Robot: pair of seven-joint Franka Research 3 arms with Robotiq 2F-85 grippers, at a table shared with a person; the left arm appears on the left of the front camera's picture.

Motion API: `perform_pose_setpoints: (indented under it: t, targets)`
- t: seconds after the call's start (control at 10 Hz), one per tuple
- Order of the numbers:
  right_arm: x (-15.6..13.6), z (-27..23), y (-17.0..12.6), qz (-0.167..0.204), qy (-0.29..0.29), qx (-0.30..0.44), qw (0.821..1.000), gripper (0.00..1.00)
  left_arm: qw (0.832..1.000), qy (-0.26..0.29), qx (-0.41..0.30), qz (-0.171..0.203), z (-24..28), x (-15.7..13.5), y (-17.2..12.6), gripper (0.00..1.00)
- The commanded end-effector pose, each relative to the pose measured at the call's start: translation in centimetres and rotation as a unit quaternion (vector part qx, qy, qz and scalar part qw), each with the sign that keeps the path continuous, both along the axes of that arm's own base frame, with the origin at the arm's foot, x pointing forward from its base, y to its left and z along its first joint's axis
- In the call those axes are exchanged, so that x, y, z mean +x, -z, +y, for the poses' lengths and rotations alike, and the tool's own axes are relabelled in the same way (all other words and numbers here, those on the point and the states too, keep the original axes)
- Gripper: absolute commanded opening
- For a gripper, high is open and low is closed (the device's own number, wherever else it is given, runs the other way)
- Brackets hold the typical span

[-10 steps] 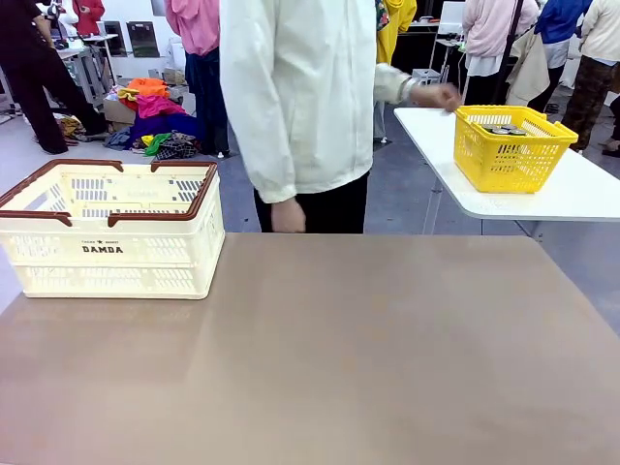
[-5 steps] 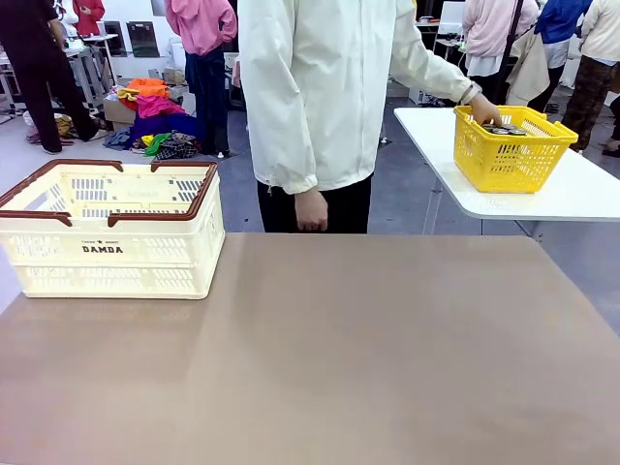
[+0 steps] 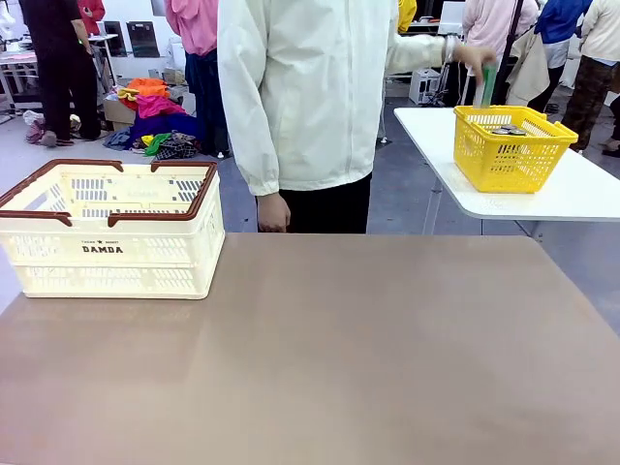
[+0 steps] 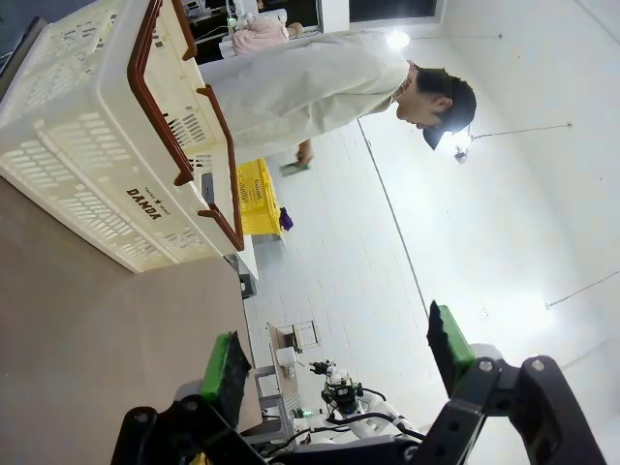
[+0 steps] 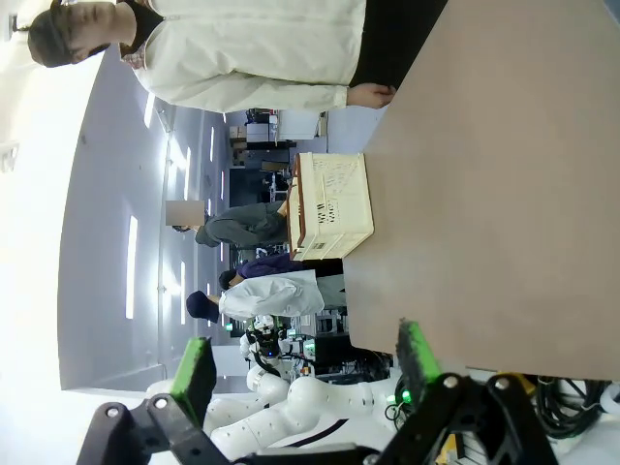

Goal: Place the drinks into the Shopping basket.
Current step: Pick up one drink and place it into the Shopping basket.

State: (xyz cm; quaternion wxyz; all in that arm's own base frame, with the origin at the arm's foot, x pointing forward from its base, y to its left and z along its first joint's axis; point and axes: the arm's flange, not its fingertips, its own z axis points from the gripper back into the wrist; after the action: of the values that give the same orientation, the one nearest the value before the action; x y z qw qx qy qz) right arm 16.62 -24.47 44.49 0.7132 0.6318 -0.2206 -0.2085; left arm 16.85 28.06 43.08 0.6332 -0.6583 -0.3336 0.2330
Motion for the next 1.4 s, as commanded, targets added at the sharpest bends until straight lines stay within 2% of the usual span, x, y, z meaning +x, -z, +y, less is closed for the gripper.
perform_pose_setpoints:
  t: [0.0,1.3]
  targets:
    - [0.14,0.24,-0.4,-0.005,0.004,0.008,1.0,1.0,1.0,0.002,-0.002,-0.003,0.26,-0.17,-0.16,1.0]
    - [0.14,0.24,-0.4,-0.005,0.004,0.008,1.0,1.0,1.0,0.002,-0.002,-0.003,0.26,-0.17,-0.16,1.0]
